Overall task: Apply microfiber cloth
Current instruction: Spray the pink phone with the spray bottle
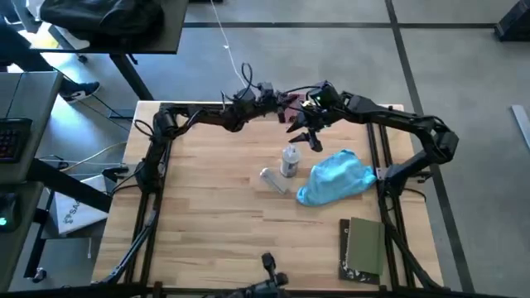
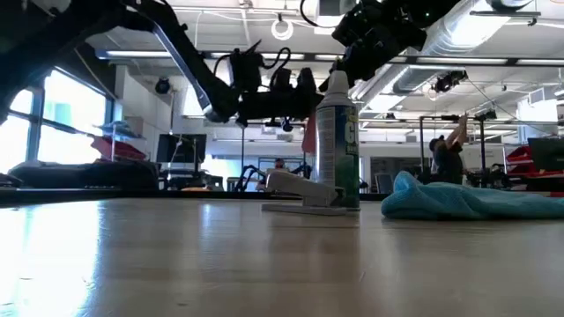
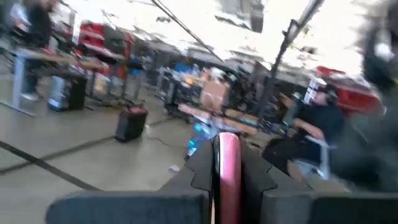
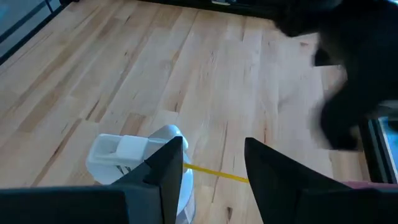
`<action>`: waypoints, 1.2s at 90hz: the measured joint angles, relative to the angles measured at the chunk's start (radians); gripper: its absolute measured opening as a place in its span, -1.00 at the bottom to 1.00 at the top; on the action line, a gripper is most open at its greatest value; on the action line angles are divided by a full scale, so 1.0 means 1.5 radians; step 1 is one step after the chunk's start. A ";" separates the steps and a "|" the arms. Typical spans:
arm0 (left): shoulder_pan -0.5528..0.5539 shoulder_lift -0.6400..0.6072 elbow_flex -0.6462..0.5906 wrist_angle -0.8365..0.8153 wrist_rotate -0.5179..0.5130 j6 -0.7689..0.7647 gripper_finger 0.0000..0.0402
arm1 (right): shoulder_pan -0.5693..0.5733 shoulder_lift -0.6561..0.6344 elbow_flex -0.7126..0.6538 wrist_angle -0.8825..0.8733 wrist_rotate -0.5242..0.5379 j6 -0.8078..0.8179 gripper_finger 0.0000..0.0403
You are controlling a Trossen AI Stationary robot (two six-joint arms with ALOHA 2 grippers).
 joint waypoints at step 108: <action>0.060 -0.236 -0.040 -0.202 0.276 0.304 -0.95 | 0.037 -0.003 0.237 -0.424 0.104 0.113 -0.30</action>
